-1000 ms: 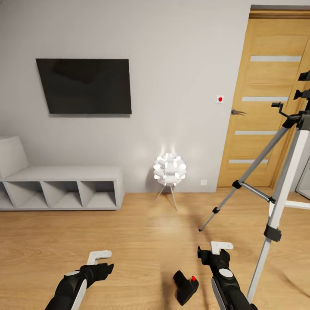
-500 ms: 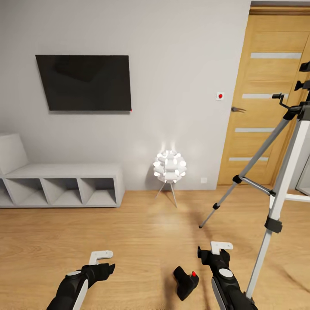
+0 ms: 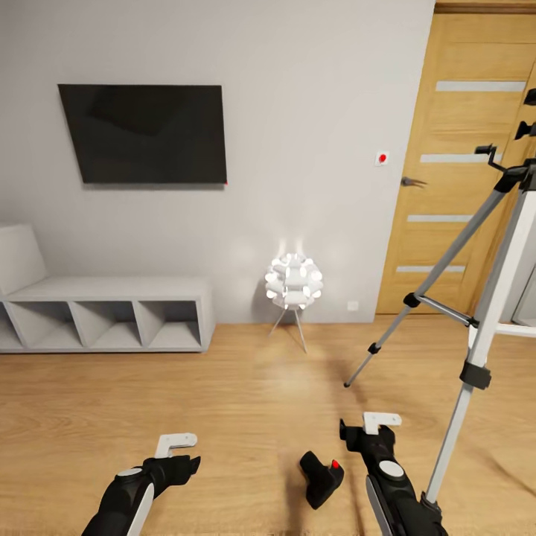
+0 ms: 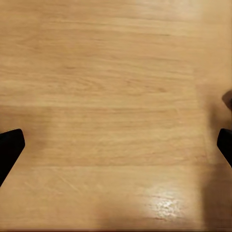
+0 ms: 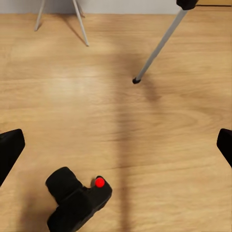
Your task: Attach the digital camera to the camera tripod in the bedroom.
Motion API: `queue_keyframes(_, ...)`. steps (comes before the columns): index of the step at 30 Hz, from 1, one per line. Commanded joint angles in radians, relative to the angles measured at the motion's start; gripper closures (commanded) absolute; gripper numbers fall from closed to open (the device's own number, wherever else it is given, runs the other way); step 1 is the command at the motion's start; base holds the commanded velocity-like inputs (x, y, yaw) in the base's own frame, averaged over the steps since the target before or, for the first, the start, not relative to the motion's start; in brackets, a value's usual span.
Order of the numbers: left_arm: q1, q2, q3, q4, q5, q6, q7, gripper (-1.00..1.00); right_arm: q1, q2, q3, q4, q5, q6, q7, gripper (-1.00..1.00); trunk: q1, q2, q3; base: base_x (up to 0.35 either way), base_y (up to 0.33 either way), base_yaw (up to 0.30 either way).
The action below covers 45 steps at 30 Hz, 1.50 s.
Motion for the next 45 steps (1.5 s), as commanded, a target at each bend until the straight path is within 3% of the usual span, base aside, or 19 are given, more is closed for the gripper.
queue_keyframes(1,-0.001,-0.001,0.003,0.0,0.002,0.006,-0.005,-1.0,-0.001,0.001,-0.001,-0.009,0.011,0.006,0.005,-1.0,0.0,-0.001,-0.005,0.0,0.0,0.0)
queue_keyframes(11,0.0,-0.001,0.003,0.002,0.002,0.006,-0.005,-1.0,-0.001,0.001,0.002,-0.093,0.011,0.004,0.008,-1.0,0.005,-0.003,-0.044,0.0,0.0,0.0)
queue_keyframes(25,-0.001,0.0,0.003,0.0,0.002,0.006,-0.005,-1.0,0.0,0.001,0.002,-0.097,0.01,0.007,0.006,-1.0,0.011,-0.006,-0.098,0.0,0.0,0.0)
queue_keyframes(45,-0.001,0.0,0.002,-0.003,0.002,0.006,-0.005,-1.0,0.0,0.003,0.003,-0.101,0.009,0.007,0.013,-1.0,0.011,-0.007,-0.102,0.0,0.0,0.0)
